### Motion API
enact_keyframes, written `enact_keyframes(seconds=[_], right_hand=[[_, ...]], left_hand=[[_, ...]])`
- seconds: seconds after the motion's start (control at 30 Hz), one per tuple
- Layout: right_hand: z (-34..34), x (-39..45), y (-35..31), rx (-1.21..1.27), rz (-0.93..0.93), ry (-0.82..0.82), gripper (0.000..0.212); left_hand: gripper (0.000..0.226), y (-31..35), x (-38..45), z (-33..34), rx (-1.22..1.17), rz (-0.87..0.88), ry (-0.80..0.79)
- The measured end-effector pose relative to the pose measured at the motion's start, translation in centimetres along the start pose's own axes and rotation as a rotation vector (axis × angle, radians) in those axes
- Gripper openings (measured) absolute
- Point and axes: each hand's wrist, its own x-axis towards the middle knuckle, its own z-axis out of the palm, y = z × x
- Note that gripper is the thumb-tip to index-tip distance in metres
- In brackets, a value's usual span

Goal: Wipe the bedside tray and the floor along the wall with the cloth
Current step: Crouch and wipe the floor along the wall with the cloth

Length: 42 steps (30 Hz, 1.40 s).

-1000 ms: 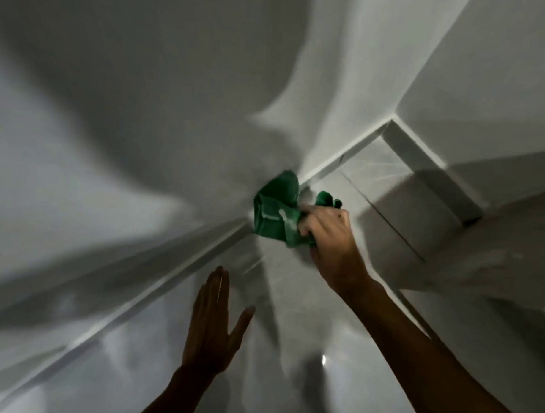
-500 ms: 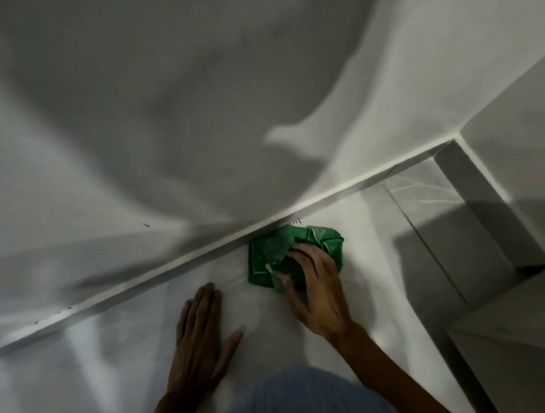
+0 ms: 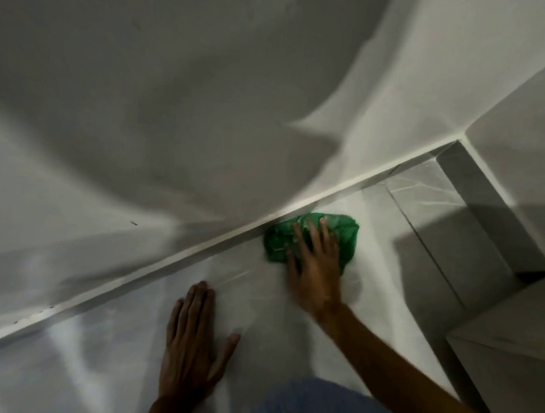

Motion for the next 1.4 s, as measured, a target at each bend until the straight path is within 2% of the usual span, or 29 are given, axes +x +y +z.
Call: enact_keyframes(seconds=[0.07,0.13,0.17,0.23,0.3,0.33,0.37,0.43,0.5,0.57,0.73,0.87,0.9,0.97,1.07,1.13,1.23,1.33,1.4], right_hand=[[0.7,-1.2,-2.0,0.035,-0.086,-0.067,0.055],[-0.4,-0.7,-0.3,-0.002,-0.267,-0.133,0.053],[-1.0,-0.1,1.2,-0.046,-0.281,-0.124,0.053],[-1.5,0.8,2.6,-0.068,-0.140,-0.041,0.051],[-0.7,0.1,0.2,-0.024,0.077,0.043,0.051],[0.1,-0.4,-1.8,-0.007,0.124,0.055,0.053],[0.7,-0.9,-3.5,0.009,0.105,0.057,0.054],[1.4,-1.7,-4.9,0.062,-0.062,0.003,0.052],[1.1,-1.7,-3.5,0.046,-0.246,-0.057,0.050],[0.4,-0.7,-1.0,-0.008,-0.308,-0.049,0.049],[-1.5,1.6,3.1,-0.086,-0.185,-0.026,0.053],[0.1,-0.1,-1.5,0.010,0.015,-0.002,0.061],[0.7,-0.9,-3.0,0.040,-0.023,-0.008,0.061],[1.7,-2.4,-4.8,0.077,-0.212,-0.067,0.060],[0.9,-1.8,-2.9,0.037,-0.426,-0.083,0.055],[-0.1,-0.8,-0.1,-0.021,-0.375,-0.059,0.055],[-1.3,0.6,2.6,-0.084,-0.126,-0.007,0.056],[-0.7,0.7,0.2,-0.054,0.049,-0.031,0.062],[0.5,-0.6,-2.3,-0.031,0.058,-0.042,0.064]], left_hand=[[0.099,0.0,0.0,0.2,0.006,0.019,0.011],[0.100,0.0,-0.1,0.1,0.016,0.011,-0.004],[0.101,0.0,-0.1,-0.1,0.012,0.005,0.003],[0.101,0.1,0.0,-0.2,0.007,-0.004,0.001],[0.101,0.2,0.1,-0.2,0.003,0.005,0.001],[0.101,0.2,0.1,-0.1,0.000,0.010,0.006],[0.100,0.2,0.1,-0.1,0.000,0.016,0.011],[0.100,0.0,0.1,-0.1,0.011,0.023,0.010],[0.102,0.1,0.2,-0.3,0.020,0.028,0.009],[0.102,0.1,0.2,-0.1,0.020,0.038,0.014],[0.101,0.0,0.3,0.2,0.049,0.024,0.004],[0.101,0.2,0.2,0.4,0.053,0.024,0.032],[0.101,0.2,0.3,0.4,0.055,0.025,0.036],[0.101,0.2,0.2,0.5,0.053,0.029,0.030],[0.101,0.0,0.0,0.7,0.043,0.023,0.048],[0.103,0.0,-0.1,0.8,0.039,-0.013,0.044],[0.106,0.0,-0.1,0.8,0.042,-0.061,0.017],[0.106,0.1,-0.1,0.9,0.041,-0.066,0.025],[0.106,0.2,-0.1,0.8,0.036,-0.060,0.034]])
